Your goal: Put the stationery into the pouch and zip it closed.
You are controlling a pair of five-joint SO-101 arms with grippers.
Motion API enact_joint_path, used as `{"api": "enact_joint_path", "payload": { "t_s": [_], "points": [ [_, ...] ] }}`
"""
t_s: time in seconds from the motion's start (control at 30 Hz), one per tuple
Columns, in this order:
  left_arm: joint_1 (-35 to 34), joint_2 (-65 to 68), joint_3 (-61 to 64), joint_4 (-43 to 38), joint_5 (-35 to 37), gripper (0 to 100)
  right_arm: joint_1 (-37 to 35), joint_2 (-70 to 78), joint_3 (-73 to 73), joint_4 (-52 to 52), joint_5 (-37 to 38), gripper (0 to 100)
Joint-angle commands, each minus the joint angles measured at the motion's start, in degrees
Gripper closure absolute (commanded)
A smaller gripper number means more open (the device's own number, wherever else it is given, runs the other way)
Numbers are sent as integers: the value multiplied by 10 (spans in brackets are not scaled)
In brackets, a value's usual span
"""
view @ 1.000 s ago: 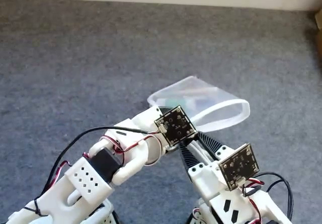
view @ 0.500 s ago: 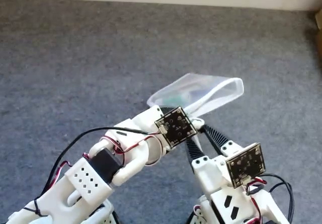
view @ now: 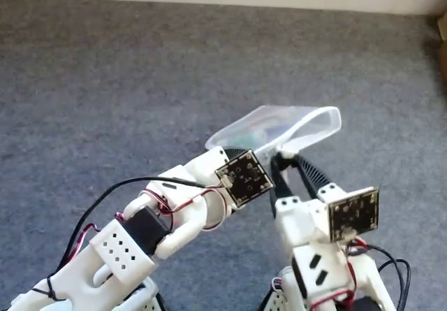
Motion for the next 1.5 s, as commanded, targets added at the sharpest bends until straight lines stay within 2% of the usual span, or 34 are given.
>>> {"api": "enact_joint_path", "payload": {
  "t_s": [0.0, 0.33, 0.57, 1.07, 1.23, 1.47],
  "points": [
    [-23, -15, -2, -5, 1, 994, 45, -10, 27, -83, -34, 994],
    [-23, -15, -1, -4, -2, 995, 58, -10, 44, -105, -46, 994],
    [-23, -15, -1, -4, -2, 995, 116, -10, 51, -138, -47, 994],
    [-23, -15, -1, -4, -2, 995, 122, -10, 51, -138, -45, 994],
    [-23, -15, -1, -4, -2, 995, 170, -9, 51, -144, -47, 994],
    [-23, -15, -4, -6, -2, 992, 134, -9, 51, -142, -44, 994]
  ]
}}
